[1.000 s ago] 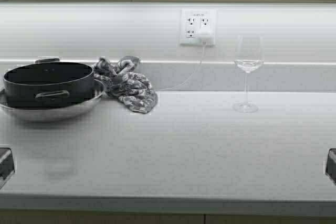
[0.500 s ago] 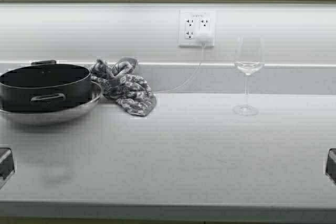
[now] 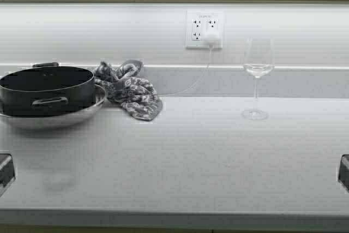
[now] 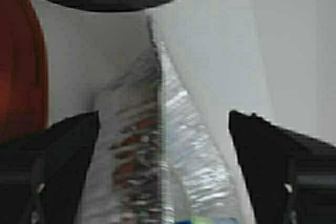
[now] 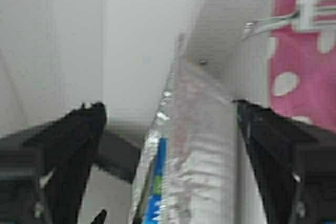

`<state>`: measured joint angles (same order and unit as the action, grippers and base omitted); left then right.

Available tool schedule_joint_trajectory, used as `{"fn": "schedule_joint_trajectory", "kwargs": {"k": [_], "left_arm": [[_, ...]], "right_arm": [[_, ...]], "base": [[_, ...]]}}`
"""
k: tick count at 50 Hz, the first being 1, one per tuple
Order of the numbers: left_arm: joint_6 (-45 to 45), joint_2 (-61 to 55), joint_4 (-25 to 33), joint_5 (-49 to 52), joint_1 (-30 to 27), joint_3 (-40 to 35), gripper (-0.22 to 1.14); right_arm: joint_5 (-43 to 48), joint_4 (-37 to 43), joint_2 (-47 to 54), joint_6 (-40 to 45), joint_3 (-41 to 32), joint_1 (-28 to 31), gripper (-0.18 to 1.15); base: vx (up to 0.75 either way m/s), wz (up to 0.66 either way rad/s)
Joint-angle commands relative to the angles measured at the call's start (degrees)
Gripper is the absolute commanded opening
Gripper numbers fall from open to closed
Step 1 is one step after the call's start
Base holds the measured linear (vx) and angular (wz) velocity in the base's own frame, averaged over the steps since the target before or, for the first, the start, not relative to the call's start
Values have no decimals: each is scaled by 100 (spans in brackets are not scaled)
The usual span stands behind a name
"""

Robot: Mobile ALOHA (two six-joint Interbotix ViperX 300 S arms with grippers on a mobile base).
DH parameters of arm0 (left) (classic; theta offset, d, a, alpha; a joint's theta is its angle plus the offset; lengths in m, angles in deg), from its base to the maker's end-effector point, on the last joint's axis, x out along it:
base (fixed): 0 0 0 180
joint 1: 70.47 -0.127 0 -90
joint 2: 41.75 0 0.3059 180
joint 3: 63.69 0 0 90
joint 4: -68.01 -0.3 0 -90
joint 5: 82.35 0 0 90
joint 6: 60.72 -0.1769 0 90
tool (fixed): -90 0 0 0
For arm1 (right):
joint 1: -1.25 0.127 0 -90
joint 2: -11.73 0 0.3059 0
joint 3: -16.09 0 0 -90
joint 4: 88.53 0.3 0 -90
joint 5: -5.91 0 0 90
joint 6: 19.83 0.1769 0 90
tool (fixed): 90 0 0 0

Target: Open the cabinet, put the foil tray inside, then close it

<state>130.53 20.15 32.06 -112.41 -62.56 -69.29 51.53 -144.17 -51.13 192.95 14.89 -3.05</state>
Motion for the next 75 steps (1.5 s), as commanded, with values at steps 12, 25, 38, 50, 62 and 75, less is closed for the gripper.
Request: {"fn": "schedule_joint_trajectory", "kwargs": {"k": [12, 25, 38, 50, 62, 75], "left_arm": [[-571, 1046, 35, -422, 79, 598, -10], [-1521, 1819, 448, -413, 554, 1591, 6], [-2479, 2470, 492, -439, 791, 2777, 4], [-3401, 2874, 439, -457, 791, 3665, 4], [-4676, 2918, 352, -272, 782, 4087, 4], [-6478, 3094, 554, 940, 782, 4184, 4]], "right_arm": [[88, 62, -1011, -510, 290, 88, 4], [-501, 1037, -2188, -2030, 1731, 615, 10], [-571, 1819, -2918, -3480, 3041, 721, 7], [-747, 1819, -3366, -4509, 3744, 729, 7], [-1696, 1819, -3911, -6038, 3938, 729, 7], [-2443, 2540, -4395, -7989, 4192, 729, 7]], "base": [[0, 0], [0, 0], [-5, 1], [-18, 0], [-24, -3], [-19, -1]]}}
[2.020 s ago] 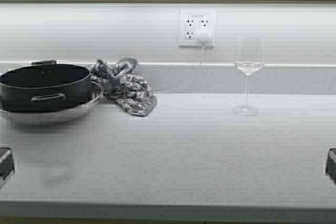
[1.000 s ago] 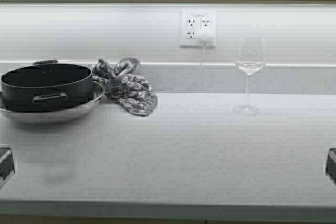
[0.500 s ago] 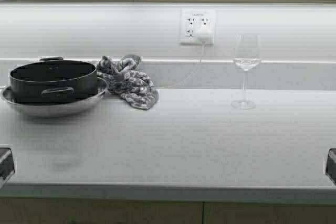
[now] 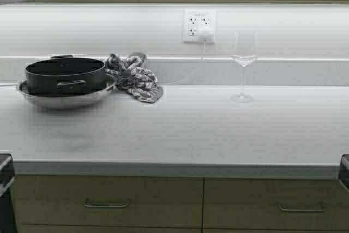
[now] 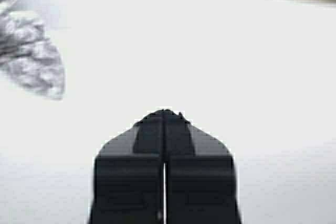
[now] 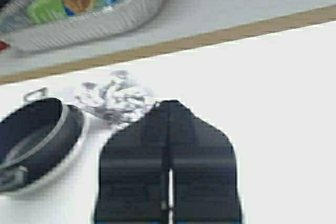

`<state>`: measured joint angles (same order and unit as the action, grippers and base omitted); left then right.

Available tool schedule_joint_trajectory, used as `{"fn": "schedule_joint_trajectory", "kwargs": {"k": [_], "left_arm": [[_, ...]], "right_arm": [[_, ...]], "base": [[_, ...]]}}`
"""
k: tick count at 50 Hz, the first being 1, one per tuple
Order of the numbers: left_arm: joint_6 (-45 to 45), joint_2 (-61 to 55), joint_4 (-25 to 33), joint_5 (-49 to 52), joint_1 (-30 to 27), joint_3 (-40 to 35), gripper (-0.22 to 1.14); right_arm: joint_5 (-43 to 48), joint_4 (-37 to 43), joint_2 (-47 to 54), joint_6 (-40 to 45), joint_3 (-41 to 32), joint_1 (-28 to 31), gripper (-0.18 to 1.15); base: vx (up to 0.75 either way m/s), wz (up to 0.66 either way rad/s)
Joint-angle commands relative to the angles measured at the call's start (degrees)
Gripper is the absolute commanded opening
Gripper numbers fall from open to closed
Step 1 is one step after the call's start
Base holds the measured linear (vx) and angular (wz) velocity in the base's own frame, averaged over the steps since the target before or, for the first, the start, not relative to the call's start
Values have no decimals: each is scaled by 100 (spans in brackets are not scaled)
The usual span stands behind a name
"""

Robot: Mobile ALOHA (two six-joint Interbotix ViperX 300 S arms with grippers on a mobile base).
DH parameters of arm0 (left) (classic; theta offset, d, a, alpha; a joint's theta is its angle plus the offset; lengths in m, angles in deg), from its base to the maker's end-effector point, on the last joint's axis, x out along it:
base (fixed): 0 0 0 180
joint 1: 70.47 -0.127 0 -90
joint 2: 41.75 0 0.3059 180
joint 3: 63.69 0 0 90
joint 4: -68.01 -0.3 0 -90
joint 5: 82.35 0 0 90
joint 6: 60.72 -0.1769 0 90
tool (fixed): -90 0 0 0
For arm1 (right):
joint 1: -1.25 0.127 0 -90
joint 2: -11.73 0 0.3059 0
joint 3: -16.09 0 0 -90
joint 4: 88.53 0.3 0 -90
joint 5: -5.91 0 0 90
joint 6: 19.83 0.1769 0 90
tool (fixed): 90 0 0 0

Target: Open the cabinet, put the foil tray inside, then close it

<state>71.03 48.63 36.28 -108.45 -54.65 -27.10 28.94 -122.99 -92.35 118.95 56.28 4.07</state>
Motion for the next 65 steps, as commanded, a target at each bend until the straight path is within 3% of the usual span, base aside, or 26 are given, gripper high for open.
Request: {"fn": "schedule_joint_trajectory", "kwargs": {"k": [1, 15, 33, 46, 56, 65], "left_arm": [[-606, 290, 167, 659, -9, -18, 4], [-1055, 1063, 615, 1512, -9, 185, 4], [-1055, 1731, 677, 2136, -492, 158, 4], [-1063, 2452, 650, 2751, -1195, 132, 4], [-1090, 3015, 624, 3138, -2197, 18, 4], [-1143, 2848, 580, 3129, -3357, -589, 4]], "right_arm": [[-229, 483, -308, -712, 88, 9, 7], [-492, 1160, -923, -1846, 571, 9, 7], [-1591, 1134, -1433, -1942, 290, 9, 7], [-2654, 879, -1723, -2180, -167, -176, 7], [-2663, 791, -1819, -2215, -475, -1055, 7], [-2294, 747, -1248, -2224, -1301, -2206, 7]], "base": [[-13, 3], [-14, 2], [-22, 0], [-21, -9], [-22, -15], [-19, -10]]}}
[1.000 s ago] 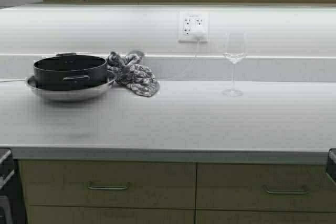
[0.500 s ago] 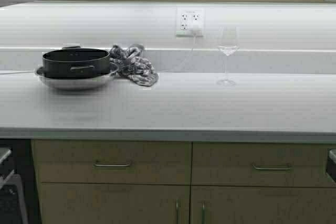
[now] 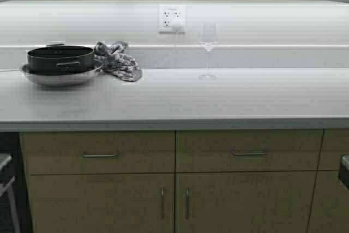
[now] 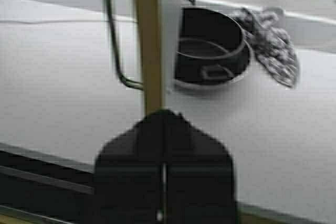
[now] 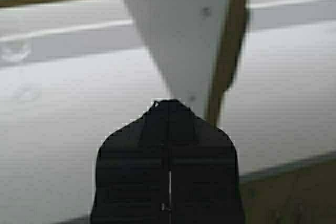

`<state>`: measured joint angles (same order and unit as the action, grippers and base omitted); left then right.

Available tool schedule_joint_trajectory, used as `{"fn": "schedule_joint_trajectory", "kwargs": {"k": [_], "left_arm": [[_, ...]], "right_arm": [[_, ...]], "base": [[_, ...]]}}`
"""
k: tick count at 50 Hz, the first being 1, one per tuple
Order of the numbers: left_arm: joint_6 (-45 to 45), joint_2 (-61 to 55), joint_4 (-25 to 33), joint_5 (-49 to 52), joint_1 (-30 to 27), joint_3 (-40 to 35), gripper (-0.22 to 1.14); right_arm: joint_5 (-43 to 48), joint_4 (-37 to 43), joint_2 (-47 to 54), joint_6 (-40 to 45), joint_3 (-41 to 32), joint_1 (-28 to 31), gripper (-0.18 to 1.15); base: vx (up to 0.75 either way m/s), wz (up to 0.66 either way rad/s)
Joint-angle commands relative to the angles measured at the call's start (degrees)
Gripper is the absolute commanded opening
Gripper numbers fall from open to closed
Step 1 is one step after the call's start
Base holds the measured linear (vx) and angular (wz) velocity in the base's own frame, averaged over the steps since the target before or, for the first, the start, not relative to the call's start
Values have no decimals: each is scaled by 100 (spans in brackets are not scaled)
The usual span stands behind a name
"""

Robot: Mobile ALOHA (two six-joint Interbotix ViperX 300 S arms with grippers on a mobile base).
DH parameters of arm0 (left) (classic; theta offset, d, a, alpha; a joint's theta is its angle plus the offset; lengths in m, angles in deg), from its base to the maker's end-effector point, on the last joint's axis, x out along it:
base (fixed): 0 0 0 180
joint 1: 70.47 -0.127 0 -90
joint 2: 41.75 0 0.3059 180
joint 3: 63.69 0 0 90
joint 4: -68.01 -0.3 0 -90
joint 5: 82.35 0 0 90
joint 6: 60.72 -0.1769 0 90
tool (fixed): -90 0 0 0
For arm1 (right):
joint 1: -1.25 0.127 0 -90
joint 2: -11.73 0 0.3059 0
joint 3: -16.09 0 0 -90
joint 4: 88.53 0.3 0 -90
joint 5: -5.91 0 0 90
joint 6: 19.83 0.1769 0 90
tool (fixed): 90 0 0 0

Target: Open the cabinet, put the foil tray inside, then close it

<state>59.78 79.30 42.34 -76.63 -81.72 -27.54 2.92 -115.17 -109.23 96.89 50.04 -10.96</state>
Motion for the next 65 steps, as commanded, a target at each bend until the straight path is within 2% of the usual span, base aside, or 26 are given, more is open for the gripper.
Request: {"fn": "schedule_joint_trajectory", "kwargs": {"k": [1, 9, 21, 36, 43, 50, 57, 65], "left_arm": [[-18, -308, -26, -70, -738, -633, 4], [-18, -1318, -26, -378, -1046, -1477, 4], [35, -2830, 18, -756, -896, -2751, 4], [26, -3208, 0, -826, -62, -3015, 4], [18, -3182, 0, -870, 211, -2883, 4], [-26, -3006, -62, -1020, 721, -2637, 4], [44, -2602, -79, -1046, 923, -2197, 4], [-26, -2065, -79, -1063, 932, -1591, 4]], "right_arm": [[334, -35, 545, -18, -791, -809, 7], [387, -44, 1608, -26, -1898, -1099, 6], [369, -44, 3006, -26, -3182, -835, 6], [369, -70, 4122, -26, -4052, -316, 6], [360, -70, 4008, -26, -3999, 70, 6], [360, -79, 3674, -35, -3806, 615, 6], [369, -123, 3032, -26, -3287, 1213, 6], [378, -97, 2180, 53, -2408, 1617, 6]], "base": [[-16, -5], [-14, -3], [-10, -1], [-2, 0], [1, 0], [2, 1], [0, 0], [1, -1]]}}
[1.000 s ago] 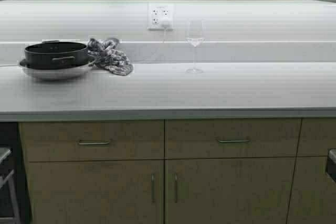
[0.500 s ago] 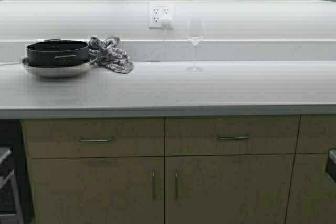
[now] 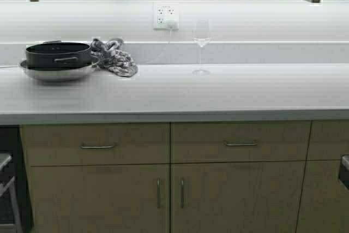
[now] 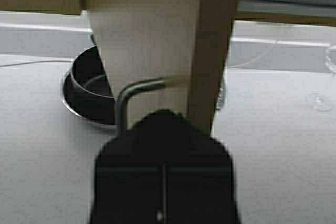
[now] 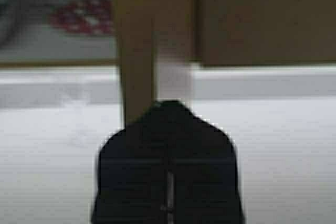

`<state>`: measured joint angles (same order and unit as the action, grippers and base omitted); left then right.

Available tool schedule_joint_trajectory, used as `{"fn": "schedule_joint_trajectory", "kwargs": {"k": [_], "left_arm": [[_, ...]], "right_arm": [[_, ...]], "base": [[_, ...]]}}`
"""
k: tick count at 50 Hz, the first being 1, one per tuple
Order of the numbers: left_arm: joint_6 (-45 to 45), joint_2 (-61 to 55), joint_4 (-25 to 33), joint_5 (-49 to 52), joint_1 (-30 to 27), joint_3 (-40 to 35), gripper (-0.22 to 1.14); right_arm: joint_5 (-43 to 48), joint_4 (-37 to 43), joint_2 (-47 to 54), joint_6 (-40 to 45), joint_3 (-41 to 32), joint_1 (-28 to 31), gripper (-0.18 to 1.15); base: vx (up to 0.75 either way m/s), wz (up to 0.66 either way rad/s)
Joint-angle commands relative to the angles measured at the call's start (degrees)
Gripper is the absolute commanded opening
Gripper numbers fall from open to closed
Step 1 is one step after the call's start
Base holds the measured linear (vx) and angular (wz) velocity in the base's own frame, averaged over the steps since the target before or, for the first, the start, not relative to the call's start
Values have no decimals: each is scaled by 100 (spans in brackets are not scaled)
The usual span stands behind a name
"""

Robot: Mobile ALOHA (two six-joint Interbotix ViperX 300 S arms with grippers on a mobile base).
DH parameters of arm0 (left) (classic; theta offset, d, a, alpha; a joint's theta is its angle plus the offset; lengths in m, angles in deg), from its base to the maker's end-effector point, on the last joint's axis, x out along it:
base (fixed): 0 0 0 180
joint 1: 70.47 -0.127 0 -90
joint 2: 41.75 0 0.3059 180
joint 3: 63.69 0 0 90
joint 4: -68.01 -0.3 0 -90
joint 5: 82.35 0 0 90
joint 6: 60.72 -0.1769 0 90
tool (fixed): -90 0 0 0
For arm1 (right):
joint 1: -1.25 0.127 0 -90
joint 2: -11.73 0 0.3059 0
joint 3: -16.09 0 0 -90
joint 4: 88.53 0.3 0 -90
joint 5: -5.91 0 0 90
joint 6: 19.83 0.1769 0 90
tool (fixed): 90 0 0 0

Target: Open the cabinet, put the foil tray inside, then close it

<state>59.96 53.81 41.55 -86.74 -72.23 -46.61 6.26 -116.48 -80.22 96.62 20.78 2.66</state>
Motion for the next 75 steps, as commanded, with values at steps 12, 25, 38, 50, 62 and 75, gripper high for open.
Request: {"fn": "schedule_joint_trajectory", "kwargs": {"k": [12, 25, 38, 50, 62, 75], "left_arm": [[-79, 1169, -70, -387, -18, 896, 4], [-79, 686, -79, -431, 325, 255, 4], [-70, -598, -79, -105, 1187, -1125, 4], [-70, -1485, -62, 62, 1758, -2048, 4], [-123, -870, -70, 237, 1854, -1327, 4], [-97, 141, -79, 79, 1854, -141, 4]], "right_arm": [[53, 35, -1441, 62, 1521, 817, 6], [53, 70, -1767, 97, 2171, 1143, 6], [26, 88, -2030, 88, 2505, 1213, 6], [18, 97, -2145, 79, 2663, 1213, 6], [18, 97, -2250, 70, 2751, 1204, 6], [53, 97, -2197, 97, 2654, 1213, 6]], "base": [[3, 1], [5, 0], [10, 1], [12, 4], [11, 3], [9, 1]]}}
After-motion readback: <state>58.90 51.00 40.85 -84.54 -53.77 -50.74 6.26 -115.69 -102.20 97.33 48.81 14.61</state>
